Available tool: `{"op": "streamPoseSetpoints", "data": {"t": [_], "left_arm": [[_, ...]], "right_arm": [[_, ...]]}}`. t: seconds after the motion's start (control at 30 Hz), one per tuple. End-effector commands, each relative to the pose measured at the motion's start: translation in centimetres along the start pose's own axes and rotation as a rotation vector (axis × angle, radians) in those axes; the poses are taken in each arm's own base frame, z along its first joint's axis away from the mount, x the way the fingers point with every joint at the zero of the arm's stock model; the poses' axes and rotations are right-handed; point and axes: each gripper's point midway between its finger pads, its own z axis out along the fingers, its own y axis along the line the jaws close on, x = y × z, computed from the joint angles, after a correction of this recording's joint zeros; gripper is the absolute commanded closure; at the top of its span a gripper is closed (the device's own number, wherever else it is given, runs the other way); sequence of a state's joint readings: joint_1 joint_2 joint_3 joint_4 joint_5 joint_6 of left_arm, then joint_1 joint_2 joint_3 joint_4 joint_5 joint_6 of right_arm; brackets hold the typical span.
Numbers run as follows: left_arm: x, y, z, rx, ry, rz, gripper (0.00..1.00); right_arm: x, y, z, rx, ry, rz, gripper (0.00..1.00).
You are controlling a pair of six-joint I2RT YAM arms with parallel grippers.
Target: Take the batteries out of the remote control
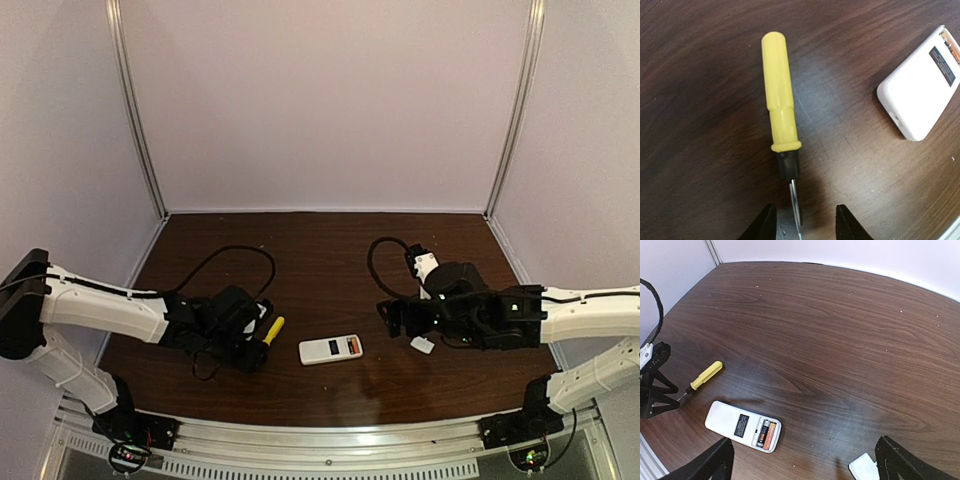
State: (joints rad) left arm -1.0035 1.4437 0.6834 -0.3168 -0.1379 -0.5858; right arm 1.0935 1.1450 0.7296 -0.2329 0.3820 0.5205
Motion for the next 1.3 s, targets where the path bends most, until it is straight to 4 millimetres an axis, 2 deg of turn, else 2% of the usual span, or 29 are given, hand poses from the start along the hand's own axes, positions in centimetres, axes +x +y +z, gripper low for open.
{"op": "streamPoseSetpoints", "data": {"t": [0.0, 0.17, 0.47, 0.57, 0.63, 0.77, 1.07, 1.27], "left_arm": [[1.2, 0.3, 0.4, -0.01, 0.027, -0.014, 0.59], [1.6, 0.4, 0.9, -0.017, 0.044, -0.011, 0.67], [2.0, 0.7, 2.0, -0.048, 0.077, 0.002, 0.72], [2.0, 0.8, 2.4, -0.058, 0.085, 0.003, 0.85], [2.0, 0.7, 2.4, -0.059, 0.085, 0.002, 1.0], [1.7, 0.8, 1.9, -0.061, 0.071, -0.003, 1.0], [-0.5, 0.7, -1.1, -0.028, -0.063, -0.014, 1.0], [-2.2, -1.4, -2.5, 0.098, -0.156, 0.035, 1.0]], "right_arm": [[-1.2, 1.1, -0.1, -0.032, -0.025, -0.006, 0.0], [-1.2, 1.3, 0.2, -0.033, -0.02, -0.014, 0.0], [-1.0, 1.4, 0.4, -0.03, -0.015, -0.021, 0.0], [-1.0, 1.3, 0.4, -0.028, -0.015, -0.023, 0.0], [-1.0, 1.2, 0.3, -0.029, -0.017, -0.023, 0.0], [-1.1, 1.1, 0.1, -0.029, -0.021, -0.021, 0.0], [-1.2, 1.3, 0.0, -0.046, -0.031, -0.027, 0.0], [-1.0, 2.3, 0.1, -0.094, -0.022, -0.037, 0.0]]}}
